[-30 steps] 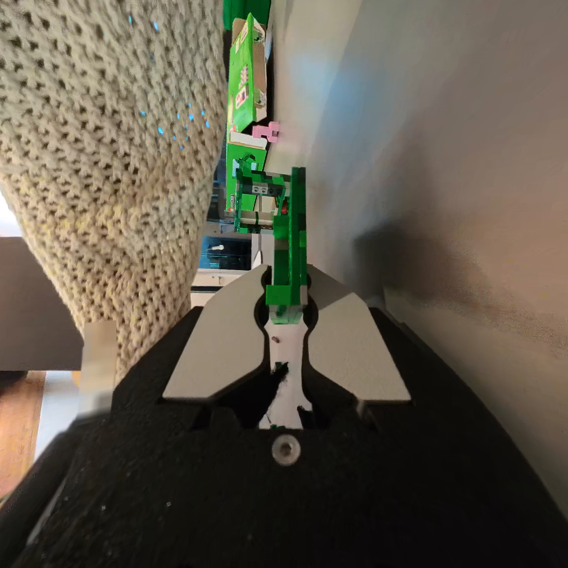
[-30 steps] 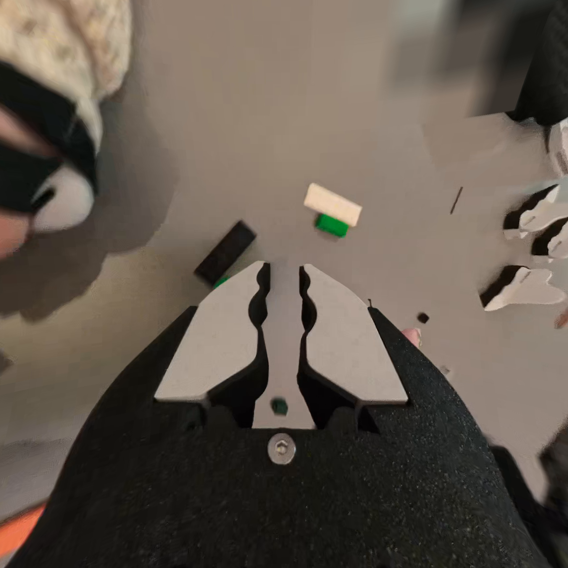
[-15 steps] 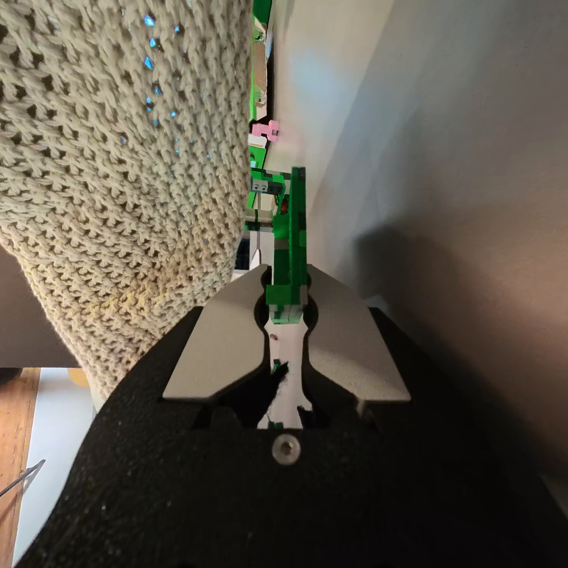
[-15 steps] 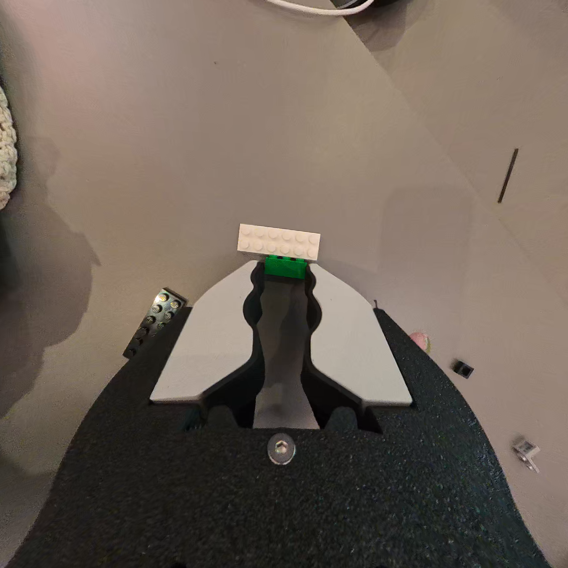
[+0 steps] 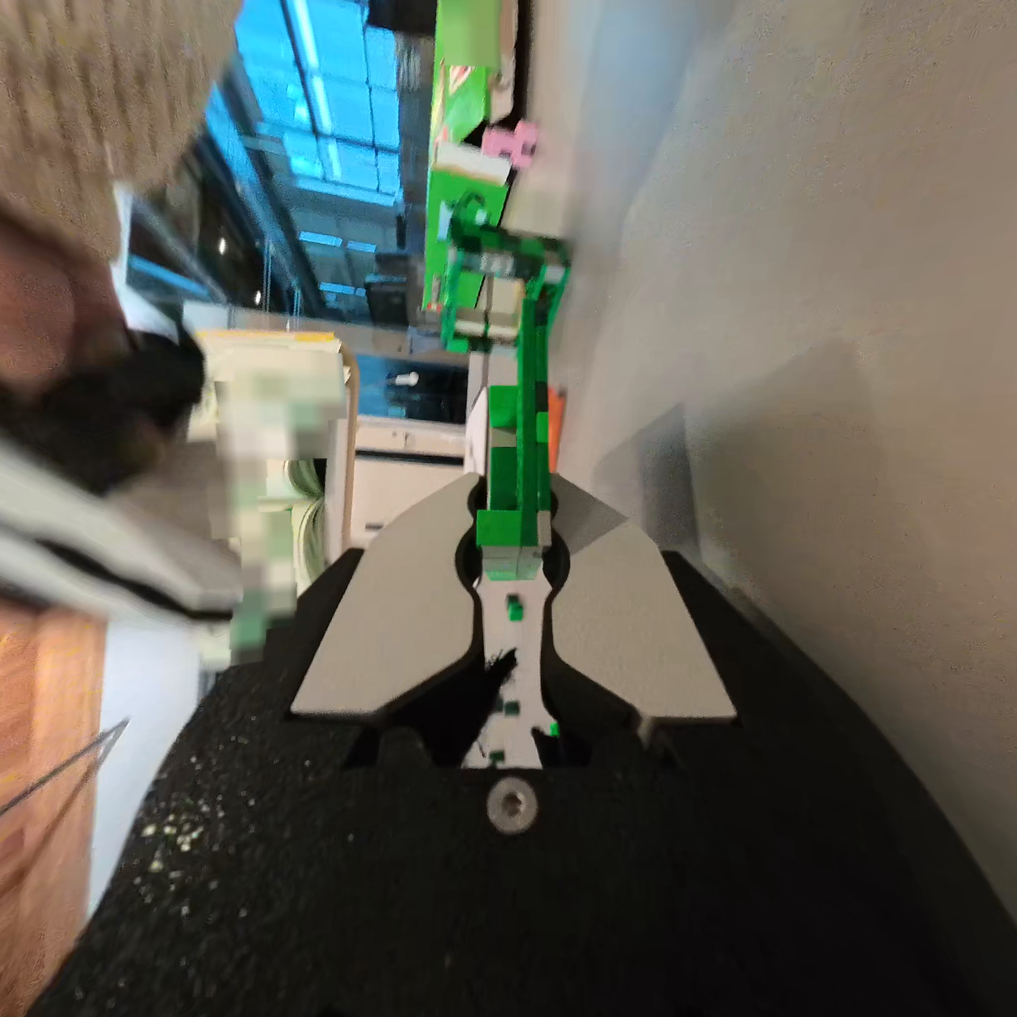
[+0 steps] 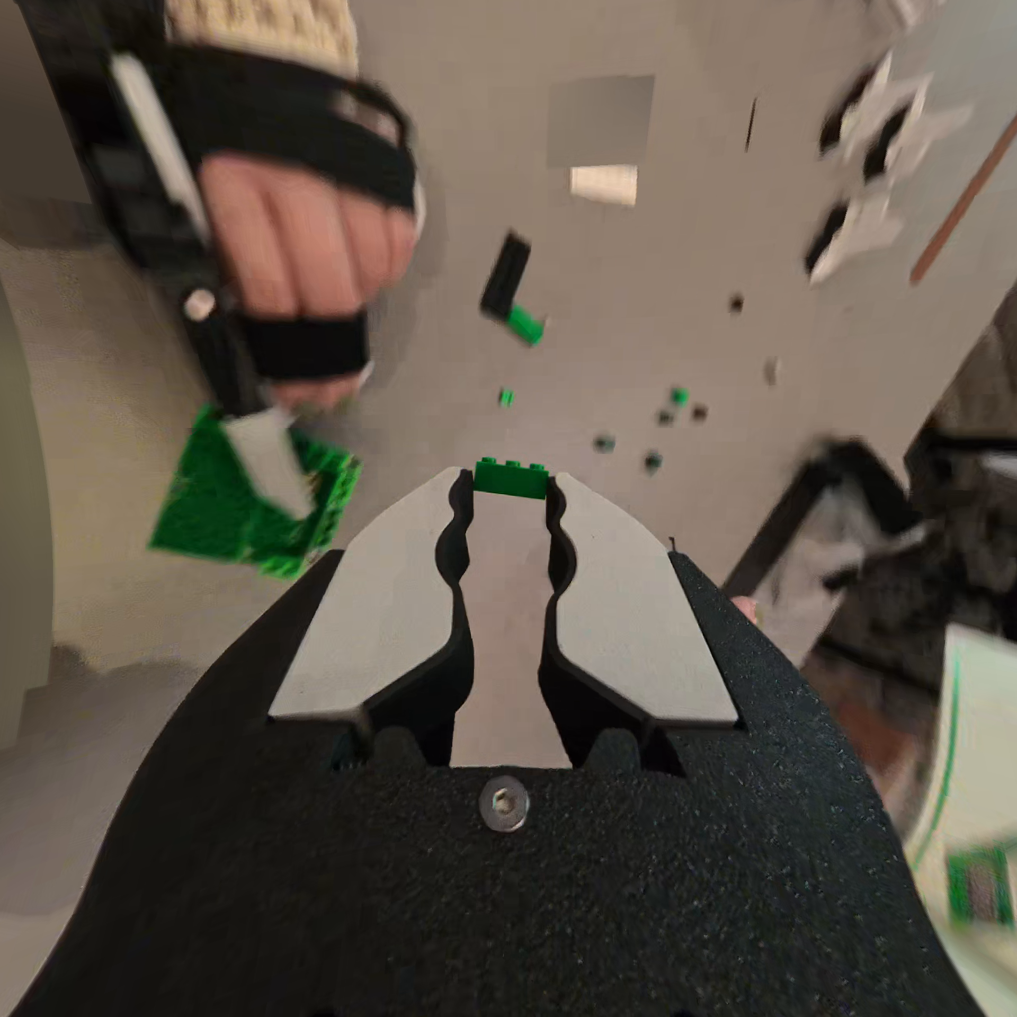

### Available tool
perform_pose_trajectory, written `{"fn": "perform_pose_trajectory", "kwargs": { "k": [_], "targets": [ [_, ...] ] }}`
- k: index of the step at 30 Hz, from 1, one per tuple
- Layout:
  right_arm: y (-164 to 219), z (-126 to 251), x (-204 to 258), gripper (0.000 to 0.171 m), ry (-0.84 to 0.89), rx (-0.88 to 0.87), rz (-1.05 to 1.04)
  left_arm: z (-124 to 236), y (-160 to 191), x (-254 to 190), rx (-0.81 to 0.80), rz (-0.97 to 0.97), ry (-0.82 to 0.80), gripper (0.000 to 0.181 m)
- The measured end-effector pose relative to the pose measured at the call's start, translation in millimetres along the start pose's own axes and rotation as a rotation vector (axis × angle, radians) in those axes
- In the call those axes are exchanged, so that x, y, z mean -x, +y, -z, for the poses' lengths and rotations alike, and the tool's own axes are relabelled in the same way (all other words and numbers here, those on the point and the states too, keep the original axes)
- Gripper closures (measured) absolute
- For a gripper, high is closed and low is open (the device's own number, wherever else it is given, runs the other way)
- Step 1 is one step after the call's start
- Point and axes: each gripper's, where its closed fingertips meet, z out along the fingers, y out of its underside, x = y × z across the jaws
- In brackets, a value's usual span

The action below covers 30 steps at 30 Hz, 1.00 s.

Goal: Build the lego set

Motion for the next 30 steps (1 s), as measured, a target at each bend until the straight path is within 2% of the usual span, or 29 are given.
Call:
{"fn": "perform_pose_trajectory", "kwargs": {
  "k": [3, 5, 8, 13, 19, 23, 25, 27, 30],
  "targets": [
    [25, 33, 34, 0.146, 0.147, 0.111, -0.061, 1, 8, 8, 0.050, 0.003, -0.038, 0.164],
    [35, 42, 74, 0.147, 0.117, 0.146, -0.137, 2, 10, 11, 0.076, -0.024, -0.059, 0.164],
    [67, 35, 134, 0.146, -0.048, 0.276, -0.265, 2, 9, 10, 0.079, -0.072, -0.064, 0.164],
    [132, 17, 198, 0.147, -0.310, 0.631, -0.371, 1, -1, 2, 0.051, -0.130, -0.040, 0.164],
    [148, 19, 225, 0.147, -0.539, 0.823, -0.406, 2, -11, -8, 0.014, -0.168, -0.007, 0.164],
    [145, 14, 224, 0.146, -0.563, 0.823, -0.402, 2, -13, -9, 0.002, -0.150, 0.004, 0.164],
    [142, 9, 219, 0.143, -0.510, 0.786, -0.423, 3, -13, -10, 0.000, -0.140, 0.012, 0.164],
    [143, 16, 216, 0.130, -0.459, 0.762, -0.441, 3, -13, -10, -0.003, -0.133, 0.016, 0.164],
    [141, 30, 216, 0.130, -0.376, 0.631, -0.533, 2, -14, -12, -0.008, -0.132, 0.024, 0.164]
  ]
}}
